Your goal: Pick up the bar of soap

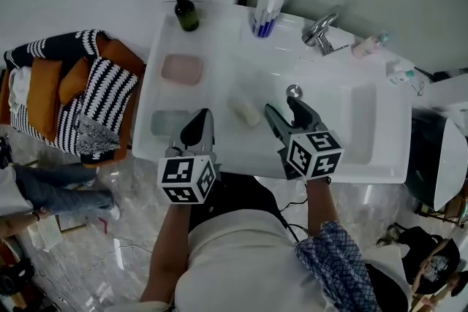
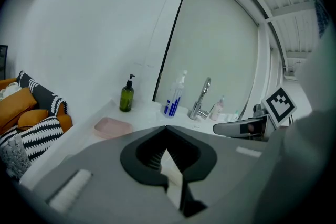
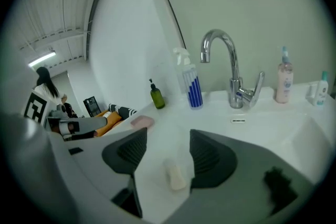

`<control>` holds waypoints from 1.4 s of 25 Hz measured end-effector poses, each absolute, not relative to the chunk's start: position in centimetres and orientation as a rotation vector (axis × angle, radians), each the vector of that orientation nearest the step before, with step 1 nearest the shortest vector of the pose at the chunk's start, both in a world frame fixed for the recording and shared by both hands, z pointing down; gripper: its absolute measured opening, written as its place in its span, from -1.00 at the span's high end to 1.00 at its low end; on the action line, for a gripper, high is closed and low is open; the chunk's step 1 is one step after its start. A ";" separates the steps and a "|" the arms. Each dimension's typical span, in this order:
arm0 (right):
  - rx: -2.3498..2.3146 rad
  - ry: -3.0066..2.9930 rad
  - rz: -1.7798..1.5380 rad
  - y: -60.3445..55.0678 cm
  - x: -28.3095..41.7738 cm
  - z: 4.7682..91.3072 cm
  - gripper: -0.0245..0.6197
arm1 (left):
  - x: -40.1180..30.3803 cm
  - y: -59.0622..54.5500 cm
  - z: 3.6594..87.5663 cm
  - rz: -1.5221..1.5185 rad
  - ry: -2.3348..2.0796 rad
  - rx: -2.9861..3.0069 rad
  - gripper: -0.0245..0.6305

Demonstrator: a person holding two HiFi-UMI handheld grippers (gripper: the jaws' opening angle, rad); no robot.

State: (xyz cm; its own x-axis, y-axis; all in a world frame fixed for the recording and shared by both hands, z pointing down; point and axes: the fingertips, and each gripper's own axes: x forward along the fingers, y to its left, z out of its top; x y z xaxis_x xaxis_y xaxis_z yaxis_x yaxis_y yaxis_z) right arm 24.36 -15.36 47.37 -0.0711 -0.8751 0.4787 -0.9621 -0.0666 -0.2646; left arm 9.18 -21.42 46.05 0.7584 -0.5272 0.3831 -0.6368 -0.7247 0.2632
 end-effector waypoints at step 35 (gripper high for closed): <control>2.079 -2.090 0.586 -17.3 16.3 43.1 0.87 | 7.7 -21.7 43.6 0.296 -0.900 2.616 0.90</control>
